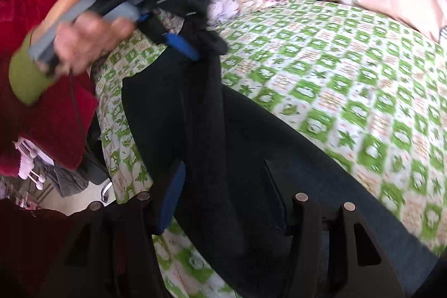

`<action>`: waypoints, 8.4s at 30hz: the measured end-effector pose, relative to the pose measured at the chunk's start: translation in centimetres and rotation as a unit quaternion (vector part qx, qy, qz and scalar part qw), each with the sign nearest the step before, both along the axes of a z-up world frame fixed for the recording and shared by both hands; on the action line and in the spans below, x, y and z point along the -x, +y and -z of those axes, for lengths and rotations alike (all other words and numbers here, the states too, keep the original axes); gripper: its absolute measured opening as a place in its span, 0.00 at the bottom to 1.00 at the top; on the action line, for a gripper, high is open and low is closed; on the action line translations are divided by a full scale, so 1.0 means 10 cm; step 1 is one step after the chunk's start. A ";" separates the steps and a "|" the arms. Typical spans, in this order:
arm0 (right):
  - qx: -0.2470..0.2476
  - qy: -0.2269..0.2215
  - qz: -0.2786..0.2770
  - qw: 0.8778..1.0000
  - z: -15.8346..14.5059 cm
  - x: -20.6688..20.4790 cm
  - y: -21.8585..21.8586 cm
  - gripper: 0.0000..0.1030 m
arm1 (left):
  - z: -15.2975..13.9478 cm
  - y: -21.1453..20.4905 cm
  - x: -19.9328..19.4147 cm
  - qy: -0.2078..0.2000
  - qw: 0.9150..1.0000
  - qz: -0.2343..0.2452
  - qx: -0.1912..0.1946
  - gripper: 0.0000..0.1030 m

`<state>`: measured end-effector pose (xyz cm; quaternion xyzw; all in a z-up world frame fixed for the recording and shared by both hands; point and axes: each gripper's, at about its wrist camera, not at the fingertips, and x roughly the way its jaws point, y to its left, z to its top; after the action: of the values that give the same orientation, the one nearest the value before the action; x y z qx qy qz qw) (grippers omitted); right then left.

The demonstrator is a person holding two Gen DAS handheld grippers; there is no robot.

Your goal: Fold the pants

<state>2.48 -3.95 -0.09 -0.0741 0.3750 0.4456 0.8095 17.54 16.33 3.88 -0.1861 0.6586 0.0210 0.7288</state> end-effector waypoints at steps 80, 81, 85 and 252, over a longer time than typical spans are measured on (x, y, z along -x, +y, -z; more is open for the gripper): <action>-0.001 0.111 0.057 0.992 -0.05 -1.17 0.51 0.44 | 0.63 1.60 2.41 -0.221 0.932 -0.267 0.107 0.69; 0.009 0.115 0.052 0.992 0.01 -1.19 0.56 0.44 | 0.65 1.61 2.41 -0.221 0.932 -0.265 0.109 0.69; 0.069 0.119 0.021 0.990 0.25 -1.20 0.77 0.43 | 0.68 1.61 2.40 -0.230 0.933 -0.253 0.110 0.69; -0.256 -0.032 0.218 0.941 -0.37 0.69 -1.50 0.13 | -0.47 -2.57 0.75 -0.299 0.832 0.431 0.180 0.10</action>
<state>-4.46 -19.00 3.60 0.2047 0.2296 0.3369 0.8899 10.01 -9.40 8.63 -0.0082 0.4142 -0.4712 0.7786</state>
